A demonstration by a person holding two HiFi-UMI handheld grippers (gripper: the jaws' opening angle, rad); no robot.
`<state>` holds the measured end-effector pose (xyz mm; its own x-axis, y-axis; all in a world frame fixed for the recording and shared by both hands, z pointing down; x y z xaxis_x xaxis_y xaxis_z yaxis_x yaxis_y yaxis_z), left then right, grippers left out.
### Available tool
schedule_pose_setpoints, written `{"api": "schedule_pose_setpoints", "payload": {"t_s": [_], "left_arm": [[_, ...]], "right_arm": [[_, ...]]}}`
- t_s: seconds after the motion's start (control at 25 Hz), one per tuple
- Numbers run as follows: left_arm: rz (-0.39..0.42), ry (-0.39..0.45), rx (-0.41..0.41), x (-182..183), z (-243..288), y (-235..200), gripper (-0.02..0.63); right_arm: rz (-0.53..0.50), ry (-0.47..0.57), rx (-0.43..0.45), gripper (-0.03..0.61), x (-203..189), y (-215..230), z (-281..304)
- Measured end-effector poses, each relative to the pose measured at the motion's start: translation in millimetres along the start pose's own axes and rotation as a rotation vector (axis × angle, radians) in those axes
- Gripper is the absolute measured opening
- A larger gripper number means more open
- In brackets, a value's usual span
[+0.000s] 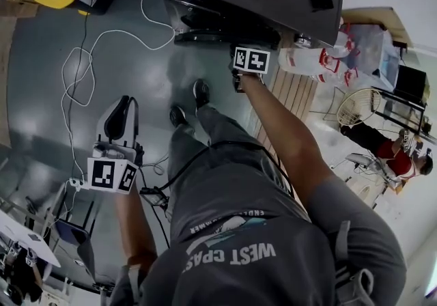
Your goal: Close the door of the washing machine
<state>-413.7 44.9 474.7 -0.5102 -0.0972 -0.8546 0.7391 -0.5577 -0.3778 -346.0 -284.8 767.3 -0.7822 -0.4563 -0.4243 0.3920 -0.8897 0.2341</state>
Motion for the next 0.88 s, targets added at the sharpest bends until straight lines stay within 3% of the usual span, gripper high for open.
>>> {"api": "schedule_pose_setpoints", "payload": {"t_s": [0.32,0.56,0.88], "left_arm": [[-0.004,-0.004,0.018,4.0,14.6,-0.9,0.058],[0.009,-0.006,0.026,14.3,21.7,-0.2,0.058],[0.036,-0.01,0.034,28.4,17.5,-1.1,0.058]], "right_arm": [[0.004,0.014,0.009,0.037,27.2,5.7,12.8],[0.155,0.023,0.012,0.029,34.6,11.2,15.6],[0.135,-0.008,0.027,0.028,38.4,9.9,21.2]]}}
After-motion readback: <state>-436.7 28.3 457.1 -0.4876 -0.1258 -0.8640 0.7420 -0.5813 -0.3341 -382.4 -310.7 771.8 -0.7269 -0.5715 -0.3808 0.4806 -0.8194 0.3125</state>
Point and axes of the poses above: the fingertips, and each gripper's own axes: z forward along the fingers, y to its right, x out of its top, the point moved 1 cm from there along -z, backward along the fingers, and after that the axes turned 6 degrees about -z, right-handed, at the moved point
